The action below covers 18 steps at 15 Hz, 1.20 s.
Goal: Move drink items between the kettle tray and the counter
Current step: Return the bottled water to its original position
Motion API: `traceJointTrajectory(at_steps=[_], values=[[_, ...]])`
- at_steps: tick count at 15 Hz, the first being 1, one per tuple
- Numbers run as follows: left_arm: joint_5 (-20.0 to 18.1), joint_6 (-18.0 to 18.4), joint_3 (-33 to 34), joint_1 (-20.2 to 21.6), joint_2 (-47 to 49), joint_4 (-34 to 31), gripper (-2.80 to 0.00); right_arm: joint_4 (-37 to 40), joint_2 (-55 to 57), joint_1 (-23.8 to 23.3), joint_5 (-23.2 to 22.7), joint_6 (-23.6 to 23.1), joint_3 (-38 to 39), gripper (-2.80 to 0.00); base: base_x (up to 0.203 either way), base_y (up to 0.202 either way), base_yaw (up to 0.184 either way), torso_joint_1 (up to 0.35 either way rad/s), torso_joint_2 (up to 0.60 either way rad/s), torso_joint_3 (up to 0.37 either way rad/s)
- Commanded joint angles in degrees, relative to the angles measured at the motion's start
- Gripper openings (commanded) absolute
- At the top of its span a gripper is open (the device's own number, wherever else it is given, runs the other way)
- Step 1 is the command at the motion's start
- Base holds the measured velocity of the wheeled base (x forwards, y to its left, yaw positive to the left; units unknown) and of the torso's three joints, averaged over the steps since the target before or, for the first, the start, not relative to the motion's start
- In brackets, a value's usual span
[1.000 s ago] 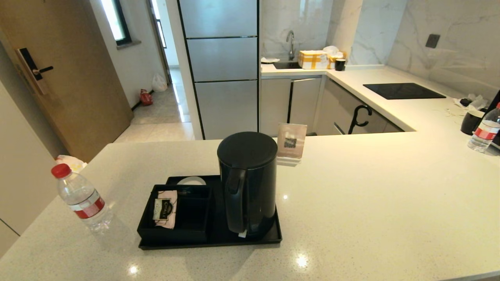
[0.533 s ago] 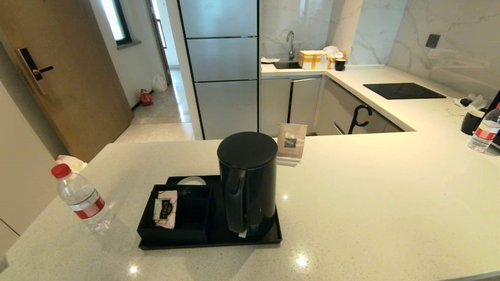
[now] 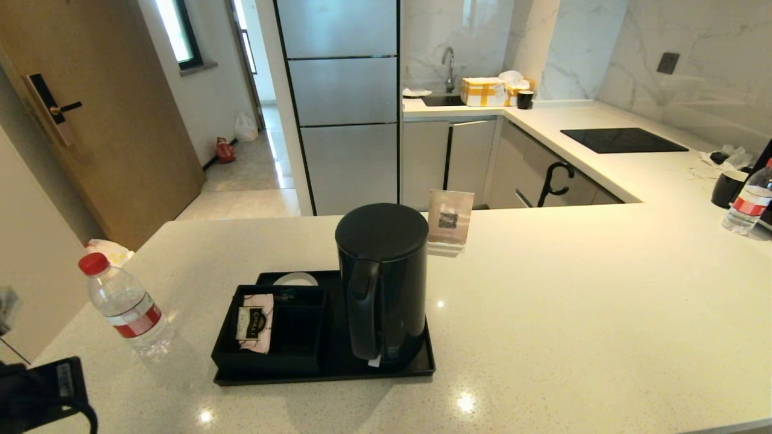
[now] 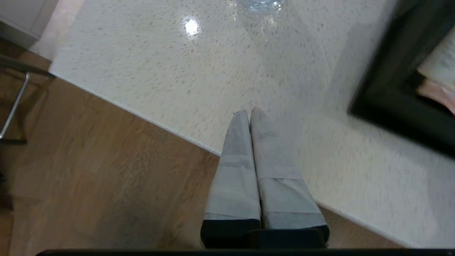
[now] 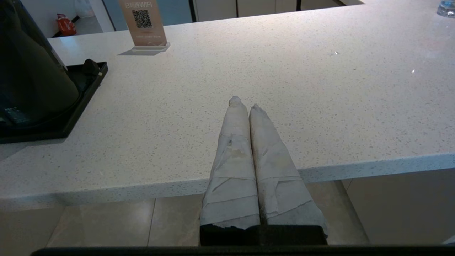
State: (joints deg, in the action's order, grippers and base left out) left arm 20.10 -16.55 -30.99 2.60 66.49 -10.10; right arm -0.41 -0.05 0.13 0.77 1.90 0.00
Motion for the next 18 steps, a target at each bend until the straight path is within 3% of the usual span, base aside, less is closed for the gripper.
traceJointTrajectory(at_steps=[1,3,4,6,13,18], values=[[1.7,-1.7,1.5,1.1,10.4,7.8,-2.80,0.0,0.1,0.0,0.0,0.0,0.0,-2.80,0.000,0.000,0.000,0.000,0.00,0.000],[3.0,-2.6,2.0,2.9,14.1,14.2,-2.80,0.0,0.0,0.0,0.0,0.0,0.0,-2.80,0.000,0.000,0.000,0.000,0.00,0.000],[3.2,-2.5,2.1,3.4,15.0,15.7,0.00,0.0,0.0,0.0,0.0,0.0,0.0,-2.80,0.000,0.000,0.000,0.000,0.00,0.000],[3.7,-2.5,2.1,3.7,15.8,17.3,0.00,0.0,0.0,0.0,0.0,0.0,0.0,-2.80,0.000,0.000,0.000,0.000,0.00,0.000],[5.2,-2.0,2.2,4.3,25.1,33.6,0.00,0.0,0.1,0.0,0.0,0.0,0.0,-2.80,0.000,0.000,0.000,0.000,0.00,0.000],[5.9,-1.8,2.0,4.3,27.6,41.0,0.00,0.0,0.0,0.0,0.0,0.0,0.0,-2.80,0.000,0.000,0.000,0.000,0.00,0.000]])
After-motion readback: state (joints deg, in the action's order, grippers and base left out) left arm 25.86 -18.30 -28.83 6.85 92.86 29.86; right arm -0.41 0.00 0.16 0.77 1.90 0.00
